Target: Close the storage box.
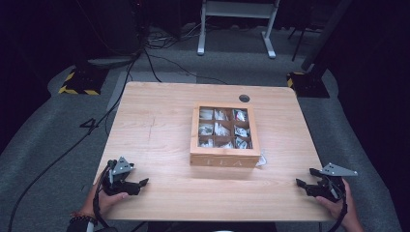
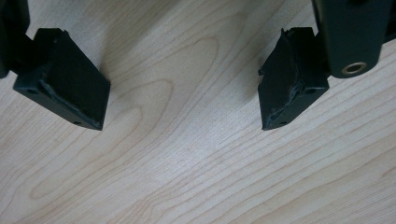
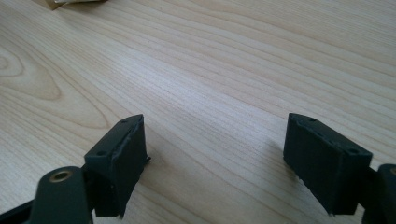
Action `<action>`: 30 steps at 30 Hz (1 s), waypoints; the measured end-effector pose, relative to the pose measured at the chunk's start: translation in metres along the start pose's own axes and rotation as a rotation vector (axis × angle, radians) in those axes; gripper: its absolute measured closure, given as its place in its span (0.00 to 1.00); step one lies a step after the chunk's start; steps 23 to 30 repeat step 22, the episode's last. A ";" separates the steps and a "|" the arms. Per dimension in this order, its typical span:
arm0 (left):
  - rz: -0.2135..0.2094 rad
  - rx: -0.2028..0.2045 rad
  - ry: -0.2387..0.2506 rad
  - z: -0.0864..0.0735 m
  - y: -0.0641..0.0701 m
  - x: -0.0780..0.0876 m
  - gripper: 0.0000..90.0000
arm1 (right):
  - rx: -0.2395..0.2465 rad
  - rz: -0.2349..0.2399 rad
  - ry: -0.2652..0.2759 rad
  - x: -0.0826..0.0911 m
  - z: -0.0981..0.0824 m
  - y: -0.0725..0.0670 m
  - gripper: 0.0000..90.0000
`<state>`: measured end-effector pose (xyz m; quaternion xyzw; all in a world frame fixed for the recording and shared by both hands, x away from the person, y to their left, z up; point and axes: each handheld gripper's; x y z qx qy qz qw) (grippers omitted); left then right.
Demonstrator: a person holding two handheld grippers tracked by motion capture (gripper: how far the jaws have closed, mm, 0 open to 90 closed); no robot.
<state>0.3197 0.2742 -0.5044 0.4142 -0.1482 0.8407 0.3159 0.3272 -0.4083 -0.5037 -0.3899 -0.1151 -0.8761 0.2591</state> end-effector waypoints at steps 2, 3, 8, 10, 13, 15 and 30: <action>0.000 0.000 0.000 0.000 0.000 0.000 0.19 | -0.002 0.000 0.001 0.000 0.000 0.000 0.24; 0.000 0.001 0.000 0.000 0.000 0.000 0.19 | 0.000 0.000 0.000 0.000 0.000 0.000 0.24; -0.002 0.002 0.000 0.000 0.000 0.000 0.19 | -0.002 0.000 0.001 0.000 0.000 0.000 0.24; -0.001 0.001 0.000 0.000 0.000 0.000 0.19 | 0.000 0.000 0.000 0.000 0.000 0.000 0.24; 0.001 -0.003 0.000 0.000 0.000 0.000 0.19 | 0.000 0.000 0.000 0.000 0.000 0.000 0.24; 0.001 -0.002 -0.001 0.000 -0.001 0.000 0.19 | 0.000 0.000 0.000 0.000 0.000 0.000 0.24; -0.001 0.003 -0.001 0.001 0.000 0.000 0.19 | 0.000 0.000 0.000 0.000 0.000 0.000 0.24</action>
Point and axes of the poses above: each handheld gripper's, and its own axes: x roughly backward along the jaws, z roughly out of its top, y roughly to its right, and after that the axes turned 6 degrees about -y, right-handed
